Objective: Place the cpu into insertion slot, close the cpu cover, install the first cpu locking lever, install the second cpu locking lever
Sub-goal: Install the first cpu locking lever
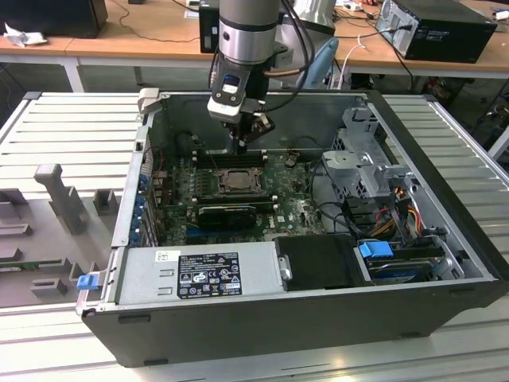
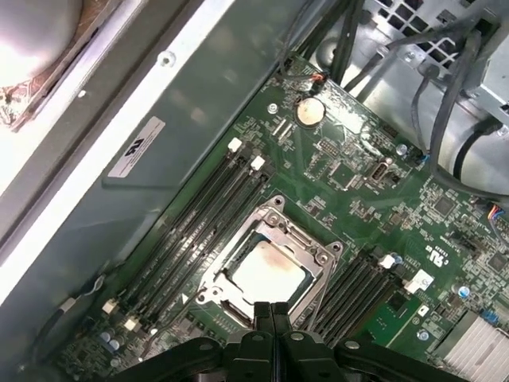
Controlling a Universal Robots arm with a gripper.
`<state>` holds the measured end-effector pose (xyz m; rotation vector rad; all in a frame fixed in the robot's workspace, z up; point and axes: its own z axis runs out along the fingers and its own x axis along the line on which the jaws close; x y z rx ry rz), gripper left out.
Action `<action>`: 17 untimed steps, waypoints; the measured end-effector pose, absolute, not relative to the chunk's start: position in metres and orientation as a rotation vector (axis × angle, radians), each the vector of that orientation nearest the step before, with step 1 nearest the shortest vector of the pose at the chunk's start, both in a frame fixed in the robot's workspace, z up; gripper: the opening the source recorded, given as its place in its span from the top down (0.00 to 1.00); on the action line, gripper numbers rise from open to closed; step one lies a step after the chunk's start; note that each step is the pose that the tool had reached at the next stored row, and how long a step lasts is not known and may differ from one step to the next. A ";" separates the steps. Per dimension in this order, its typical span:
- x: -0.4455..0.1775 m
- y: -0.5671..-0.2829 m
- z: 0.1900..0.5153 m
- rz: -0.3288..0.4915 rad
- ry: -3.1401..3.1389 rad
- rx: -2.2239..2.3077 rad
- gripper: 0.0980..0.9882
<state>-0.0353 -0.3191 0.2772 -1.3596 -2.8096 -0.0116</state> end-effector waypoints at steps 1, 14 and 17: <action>-0.035 -0.319 0.277 -0.011 -2.819 -1.340 0.99; -0.035 -0.319 0.277 -0.009 -2.892 -1.172 0.99; -0.035 -0.319 0.277 -0.009 -2.906 -1.137 0.99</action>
